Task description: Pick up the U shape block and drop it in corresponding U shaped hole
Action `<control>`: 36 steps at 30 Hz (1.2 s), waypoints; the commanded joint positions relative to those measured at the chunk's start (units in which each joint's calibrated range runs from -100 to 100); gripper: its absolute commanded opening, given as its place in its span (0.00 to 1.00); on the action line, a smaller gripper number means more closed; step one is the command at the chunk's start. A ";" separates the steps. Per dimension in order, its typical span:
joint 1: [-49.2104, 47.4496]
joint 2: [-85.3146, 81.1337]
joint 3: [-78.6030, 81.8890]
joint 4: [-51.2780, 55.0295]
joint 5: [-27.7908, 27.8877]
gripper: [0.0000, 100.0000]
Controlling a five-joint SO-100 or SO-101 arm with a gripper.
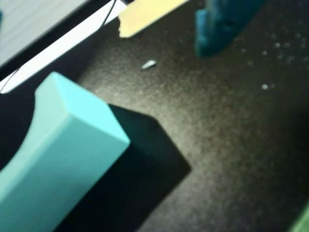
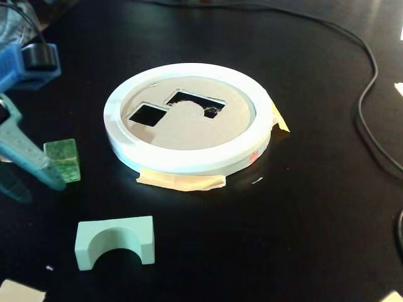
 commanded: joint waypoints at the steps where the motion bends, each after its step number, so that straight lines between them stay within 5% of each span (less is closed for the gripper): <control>1: 0.42 -0.71 -1.03 -0.33 0.44 0.68; 30: -9.56 -0.80 -9.05 -1.13 0.10 0.68; 36: -7.94 0.36 -14.15 -6.25 -5.96 0.68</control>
